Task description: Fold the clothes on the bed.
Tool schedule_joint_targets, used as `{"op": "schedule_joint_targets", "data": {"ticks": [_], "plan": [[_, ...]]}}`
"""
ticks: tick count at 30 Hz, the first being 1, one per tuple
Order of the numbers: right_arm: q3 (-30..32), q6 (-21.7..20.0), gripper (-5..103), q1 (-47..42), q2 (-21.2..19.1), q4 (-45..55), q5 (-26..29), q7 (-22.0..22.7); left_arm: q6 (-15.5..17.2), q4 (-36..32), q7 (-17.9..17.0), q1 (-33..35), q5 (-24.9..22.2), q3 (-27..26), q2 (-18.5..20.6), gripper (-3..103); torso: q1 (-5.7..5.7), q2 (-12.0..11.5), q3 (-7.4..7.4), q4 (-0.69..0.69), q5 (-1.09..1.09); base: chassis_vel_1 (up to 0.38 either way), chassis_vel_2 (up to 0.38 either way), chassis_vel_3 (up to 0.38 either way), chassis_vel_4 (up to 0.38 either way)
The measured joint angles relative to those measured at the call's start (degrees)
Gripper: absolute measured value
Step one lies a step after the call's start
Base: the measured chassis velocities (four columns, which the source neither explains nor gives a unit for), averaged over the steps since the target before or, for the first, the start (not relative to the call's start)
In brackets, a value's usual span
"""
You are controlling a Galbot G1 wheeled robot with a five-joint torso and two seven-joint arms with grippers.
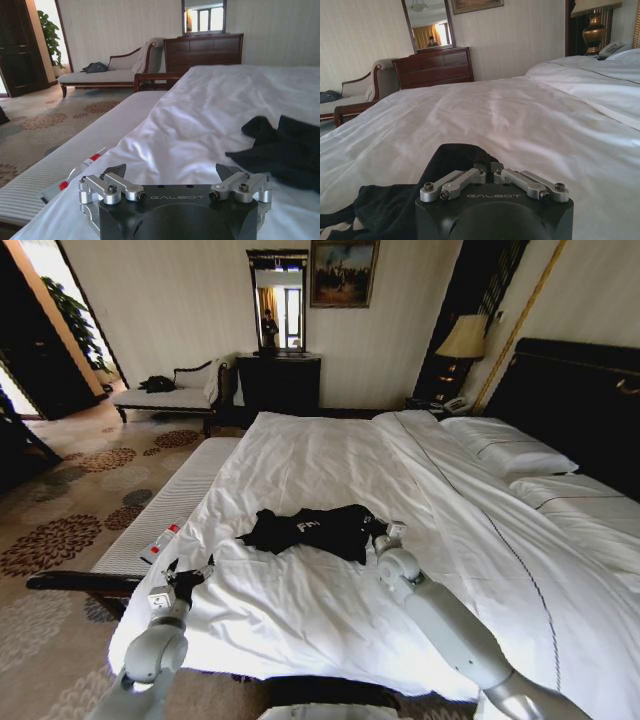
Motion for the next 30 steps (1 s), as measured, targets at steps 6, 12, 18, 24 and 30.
{"op": "schedule_joint_targets", "data": {"ticks": [6, 12, 18, 24, 30], "plan": [[1.5, 0.0, 1, -5.4, -0.1, 4.6, -0.6, 0.7, -0.3, 1.0, -0.1, 0.3, 0.8, -0.2, -0.1, 100, 0.00, 0.0, 0.00, 0.00, 0.00, 0.000, 0.000, 0.000, 0.000], [3.3, 1.4, 1, -11.4, 1.5, 5.4, -5.2, 1.1, -0.5, 1.1, -0.2, 0.3, 0.8, -0.3, -0.1, 100, 0.00, 0.0, -0.01, 0.00, 0.01, 0.000, 0.000, 0.000, 0.000], [7.8, 2.2, 1, -12.8, 2.7, 3.3, -7.4, 1.1, -0.5, 1.2, -0.2, 0.3, 0.8, -0.3, -0.2, 100, 0.00, 0.0, 0.00, 0.01, 0.01, 0.000, 0.000, 0.000, 0.000], [10.1, 1.7, -2, -14.9, 2.1, 3.4, -6.9, 2.0, -0.5, 1.2, -0.3, 0.3, 0.8, -0.4, -0.1, 100, 0.00, 0.0, 0.00, -0.01, 0.00, 0.000, 0.000, 0.000, 0.000], [9.5, 1.6, 18, -16.0, 3.2, 4.2, -8.2, 3.3, -0.5, 0.9, -0.3, 0.3, 0.8, -0.3, 0.2, 100, 0.00, 0.0, 0.00, -0.01, 0.00, 0.000, 0.000, 0.000, 0.000]]}}
